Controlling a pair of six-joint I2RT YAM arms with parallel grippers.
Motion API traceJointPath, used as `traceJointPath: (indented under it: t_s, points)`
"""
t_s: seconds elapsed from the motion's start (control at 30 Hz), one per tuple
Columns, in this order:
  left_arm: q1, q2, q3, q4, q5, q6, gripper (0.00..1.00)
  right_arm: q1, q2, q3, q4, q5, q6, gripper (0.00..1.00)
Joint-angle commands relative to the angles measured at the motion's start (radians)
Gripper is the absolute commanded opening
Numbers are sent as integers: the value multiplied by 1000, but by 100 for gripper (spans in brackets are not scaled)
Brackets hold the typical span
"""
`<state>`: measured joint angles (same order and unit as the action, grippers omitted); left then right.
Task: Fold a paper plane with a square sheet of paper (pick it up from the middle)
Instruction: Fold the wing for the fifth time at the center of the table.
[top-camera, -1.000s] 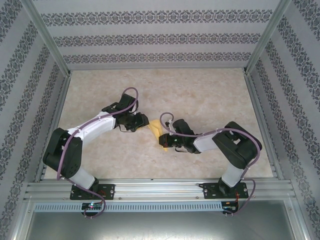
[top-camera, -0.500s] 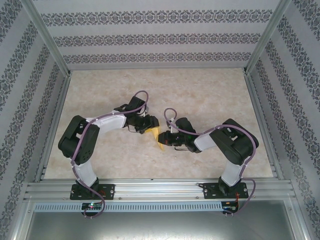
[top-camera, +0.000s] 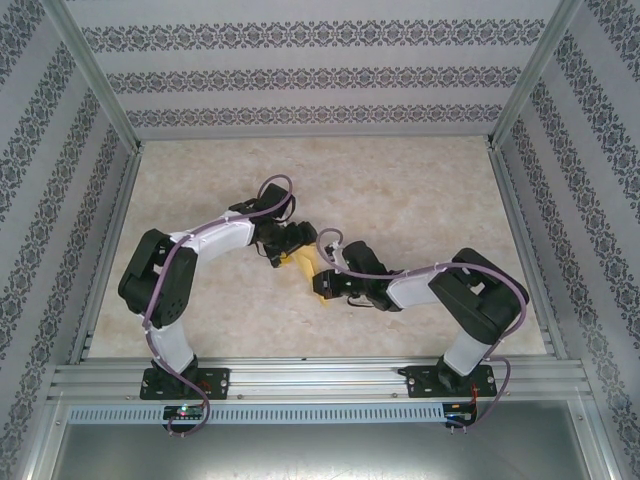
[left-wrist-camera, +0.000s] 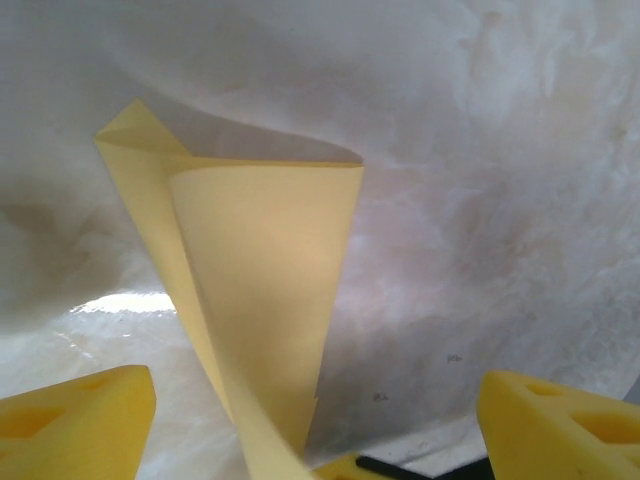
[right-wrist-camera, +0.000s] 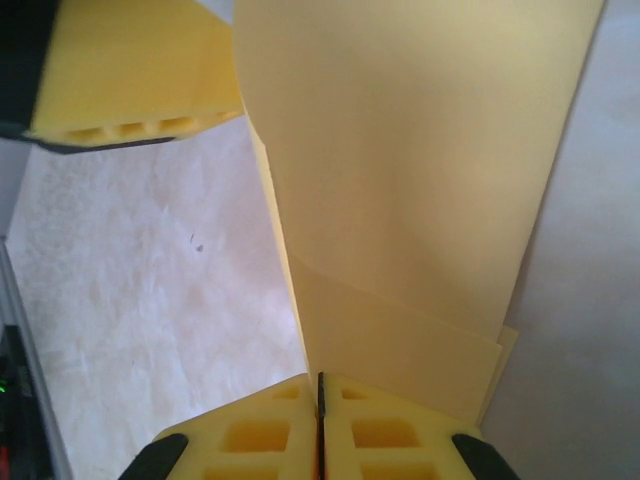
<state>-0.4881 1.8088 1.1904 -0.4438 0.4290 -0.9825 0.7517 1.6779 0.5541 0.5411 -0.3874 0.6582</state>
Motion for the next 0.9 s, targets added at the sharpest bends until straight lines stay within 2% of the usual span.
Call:
traceJointPath:
  t_s: [0.0,0.17,0.3,0.43,0.6,0.7,0.87]
  points:
    - [9,39,20,-83,-1,-48,77,40,-41,-3,-31,118,-129,8]
    - [9,59,51,-136,-2,-39,55,62,-53,-4,-43,172,-170,9]
    - [9,54,52,-154,-7,-39,45,73,-56,-2,-50,189,-191,10]
    - [11,55,57,-163,-4,-36,29,93,-76,-15,-60,219,-233,15]
    - [10,63,68,-168,4,-32,9,140,-127,-55,-79,340,-346,26]
    - [11,63,69,-168,7,-32,5,188,-149,-59,-123,440,-459,33]
    - [13,64,68,-166,14,-32,3,265,-137,-53,-135,570,-621,35]
